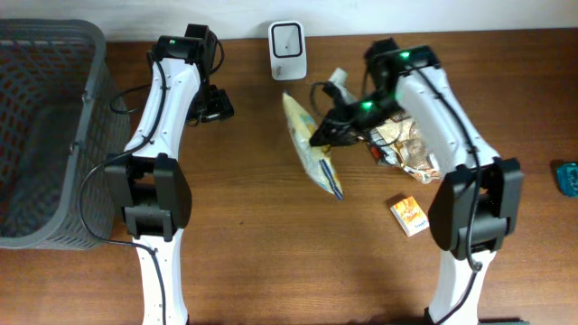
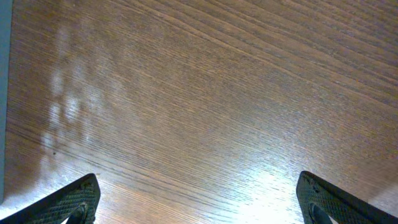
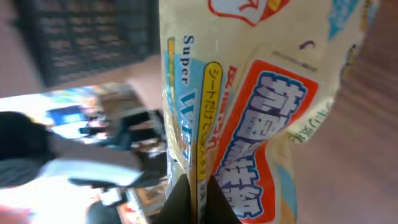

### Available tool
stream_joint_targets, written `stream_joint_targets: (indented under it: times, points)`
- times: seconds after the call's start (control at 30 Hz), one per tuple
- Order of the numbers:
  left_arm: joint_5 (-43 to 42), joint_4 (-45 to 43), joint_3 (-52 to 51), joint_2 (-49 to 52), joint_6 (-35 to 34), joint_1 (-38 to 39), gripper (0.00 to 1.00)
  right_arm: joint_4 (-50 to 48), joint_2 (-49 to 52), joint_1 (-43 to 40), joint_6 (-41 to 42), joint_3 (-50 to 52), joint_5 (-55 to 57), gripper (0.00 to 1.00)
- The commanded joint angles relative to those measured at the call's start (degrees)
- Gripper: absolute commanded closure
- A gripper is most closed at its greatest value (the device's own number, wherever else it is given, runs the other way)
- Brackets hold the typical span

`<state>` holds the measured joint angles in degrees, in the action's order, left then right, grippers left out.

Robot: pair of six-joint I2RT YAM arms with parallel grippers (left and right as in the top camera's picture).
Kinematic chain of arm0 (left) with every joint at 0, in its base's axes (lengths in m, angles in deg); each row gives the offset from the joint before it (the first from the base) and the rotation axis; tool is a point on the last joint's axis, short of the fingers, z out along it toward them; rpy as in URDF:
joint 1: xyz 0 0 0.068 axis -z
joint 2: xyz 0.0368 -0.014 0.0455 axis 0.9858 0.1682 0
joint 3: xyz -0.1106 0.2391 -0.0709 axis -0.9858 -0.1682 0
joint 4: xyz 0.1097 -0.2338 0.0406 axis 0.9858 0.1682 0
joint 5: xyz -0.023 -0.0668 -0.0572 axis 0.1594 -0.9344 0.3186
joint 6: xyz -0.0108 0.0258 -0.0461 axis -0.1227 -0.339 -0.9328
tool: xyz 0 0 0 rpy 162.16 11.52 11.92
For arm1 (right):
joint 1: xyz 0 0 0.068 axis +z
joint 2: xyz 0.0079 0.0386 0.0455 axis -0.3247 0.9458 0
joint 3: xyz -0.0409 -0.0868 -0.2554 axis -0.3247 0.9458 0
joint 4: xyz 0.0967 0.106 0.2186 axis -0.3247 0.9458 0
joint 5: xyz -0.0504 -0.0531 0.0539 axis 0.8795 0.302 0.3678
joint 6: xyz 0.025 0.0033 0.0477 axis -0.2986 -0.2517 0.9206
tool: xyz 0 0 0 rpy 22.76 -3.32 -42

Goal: Scan the item barcode
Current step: 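Grasp the snack bag with the right gripper and lift it toward the scanner, then hold the yellow wet-wipes pack up to the white scanner with right gripper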

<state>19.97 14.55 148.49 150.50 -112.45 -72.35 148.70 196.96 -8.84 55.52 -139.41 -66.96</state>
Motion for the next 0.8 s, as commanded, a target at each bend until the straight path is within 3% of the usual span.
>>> stream_joint_targets:
  times: [0.0,0.3,0.4,0.47,0.53,0.67,0.77]
  points:
    - [0.63,0.04,0.96,0.42,-0.68,0.11,0.01,3.28,-1.53,-3.34,-7.37,0.35,-9.22,0.96]
    - [0.63,0.04,0.96,0.42,-0.68,0.11,0.01,5.53,-1.53,-4.24,-9.94,0.35,-9.92,0.96]
    - [0.63,0.04,0.96,0.42,-0.68,0.11,0.01,-3.06,-1.53,-4.24,-5.75,0.35,-5.95,0.96]
    - [0.63,0.04,0.96,0.42,-0.68,0.11,0.01,-18.78,-1.55,-3.3,13.77,0.33,12.55,0.96]
    - [0.63,0.04,0.96,0.42,-0.68,0.11,0.01,-27.32,-1.55,-1.33,21.4,0.33,29.09,0.96]
    - [0.63,0.04,0.96,0.42,-0.68,0.11,0.01,-38.53,-1.55,6.08,23.08,0.33,53.18,0.96]
    - [0.63,0.04,0.96,0.42,-0.68,0.11,0.01,-43.95,-1.36,11.52,18.86,0.33,67.3,0.96]
